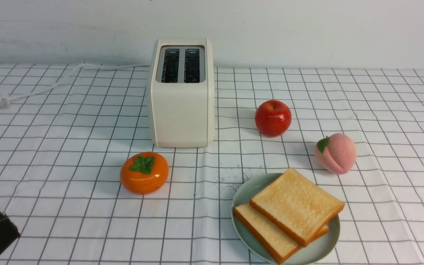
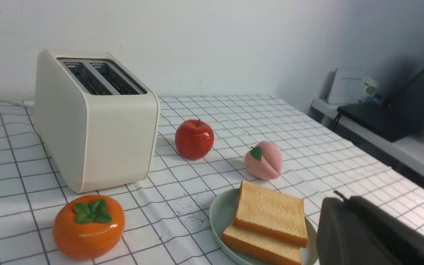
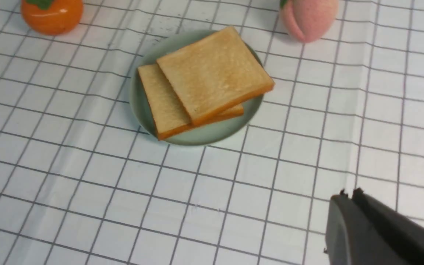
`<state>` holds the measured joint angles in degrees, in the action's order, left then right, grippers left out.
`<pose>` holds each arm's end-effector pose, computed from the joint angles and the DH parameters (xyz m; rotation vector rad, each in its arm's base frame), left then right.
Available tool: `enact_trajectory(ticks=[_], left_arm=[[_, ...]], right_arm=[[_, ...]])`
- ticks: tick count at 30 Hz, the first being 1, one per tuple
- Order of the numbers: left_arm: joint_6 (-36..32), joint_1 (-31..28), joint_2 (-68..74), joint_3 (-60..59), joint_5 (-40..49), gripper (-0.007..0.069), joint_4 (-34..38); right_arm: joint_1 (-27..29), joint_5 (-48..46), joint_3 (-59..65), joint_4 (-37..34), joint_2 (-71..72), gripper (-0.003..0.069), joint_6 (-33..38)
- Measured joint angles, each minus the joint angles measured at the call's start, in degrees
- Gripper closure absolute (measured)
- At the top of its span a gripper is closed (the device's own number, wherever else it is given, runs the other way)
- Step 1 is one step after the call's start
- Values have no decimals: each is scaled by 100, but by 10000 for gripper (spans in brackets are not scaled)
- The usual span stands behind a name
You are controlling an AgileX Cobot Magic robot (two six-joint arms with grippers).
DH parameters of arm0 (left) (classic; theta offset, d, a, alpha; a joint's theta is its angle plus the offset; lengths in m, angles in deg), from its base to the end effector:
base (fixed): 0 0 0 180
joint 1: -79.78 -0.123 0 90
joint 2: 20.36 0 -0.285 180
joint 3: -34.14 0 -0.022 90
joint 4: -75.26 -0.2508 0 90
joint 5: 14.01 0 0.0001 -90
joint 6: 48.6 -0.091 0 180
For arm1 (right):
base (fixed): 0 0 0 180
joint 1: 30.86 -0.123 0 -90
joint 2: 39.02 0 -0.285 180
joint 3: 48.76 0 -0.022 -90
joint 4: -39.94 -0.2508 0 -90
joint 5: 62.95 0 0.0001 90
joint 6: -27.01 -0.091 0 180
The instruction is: Take toasted bread from bread machine on white checkered table place on plate.
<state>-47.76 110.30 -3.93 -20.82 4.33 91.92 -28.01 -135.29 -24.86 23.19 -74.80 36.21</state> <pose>0.0371 -0.0314 0.3060 0.2651 1.5767 -0.7169 0.0411 0.0230 0.3774 -0.1660 2.2648 0.2556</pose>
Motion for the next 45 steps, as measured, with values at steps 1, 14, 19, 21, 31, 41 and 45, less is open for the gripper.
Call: enact_trajectory(ticks=[1,14,19,21,31,41,45], left_arm=[[0,0,-17,0,-24,638,3],[180,0,-136,-1357,-791,637,-42],[187,0,-136,-1514,-561,635,-42],[187,0,-136,-1538,-511,634,-42],[187,0,-136,-1559,-433,626,-42],[191,0,-124,-1564,-429,620,-46],[191,0,-125,-1577,-391,614,-46]], right_arm=[[0,5,81,26,118,663,-30],[0,3236,2754,55,1489,659,-1258],[0,4048,3537,45,1489,655,-1258],[0,4105,3751,45,1489,655,-1258],[-21,4086,4459,94,1617,646,-1337],[-400,4717,5366,1064,2842,678,-1244],[-424,4779,5378,1012,2856,678,-1323]])
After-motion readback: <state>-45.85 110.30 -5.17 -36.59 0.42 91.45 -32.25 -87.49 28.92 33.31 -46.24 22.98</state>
